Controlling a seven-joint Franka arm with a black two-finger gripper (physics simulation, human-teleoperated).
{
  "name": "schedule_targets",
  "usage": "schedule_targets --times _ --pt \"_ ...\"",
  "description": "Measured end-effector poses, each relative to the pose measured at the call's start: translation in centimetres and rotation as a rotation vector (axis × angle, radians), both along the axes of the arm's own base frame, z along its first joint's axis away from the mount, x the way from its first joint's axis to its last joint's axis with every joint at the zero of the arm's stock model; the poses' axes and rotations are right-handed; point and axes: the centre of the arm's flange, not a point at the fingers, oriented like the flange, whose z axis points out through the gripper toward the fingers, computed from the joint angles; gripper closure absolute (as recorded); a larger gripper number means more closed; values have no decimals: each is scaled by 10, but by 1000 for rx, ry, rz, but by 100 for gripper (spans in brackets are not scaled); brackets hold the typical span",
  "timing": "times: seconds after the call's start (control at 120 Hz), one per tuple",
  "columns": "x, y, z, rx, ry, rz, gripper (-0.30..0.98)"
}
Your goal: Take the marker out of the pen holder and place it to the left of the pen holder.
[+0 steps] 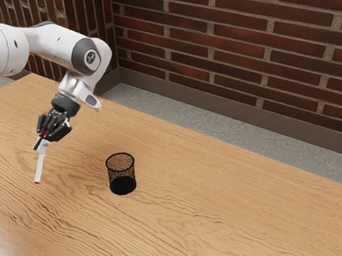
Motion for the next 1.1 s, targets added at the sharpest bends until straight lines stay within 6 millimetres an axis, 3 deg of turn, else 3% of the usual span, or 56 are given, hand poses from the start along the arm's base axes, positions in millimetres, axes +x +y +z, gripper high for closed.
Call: schedule_targets --times 0.317,0.5,0.6,0.667,0.75,0.85,1.025,1.1 --pt "-26 41 -59 3 236 108 77" --pt "-29 41 -66 8 268 126 37" --pt "-23 35 -37 25 185 120 23" --pt "-12 18 -5 31 67 89 17" --pt "4 -14 36 21 -111 33 12" --pt "23 -57 69 -10 -301 -50 7" --pt "43 -146 148 -68 -651 -215 3" --pt "50 -168 168 -89 -745 -250 2"
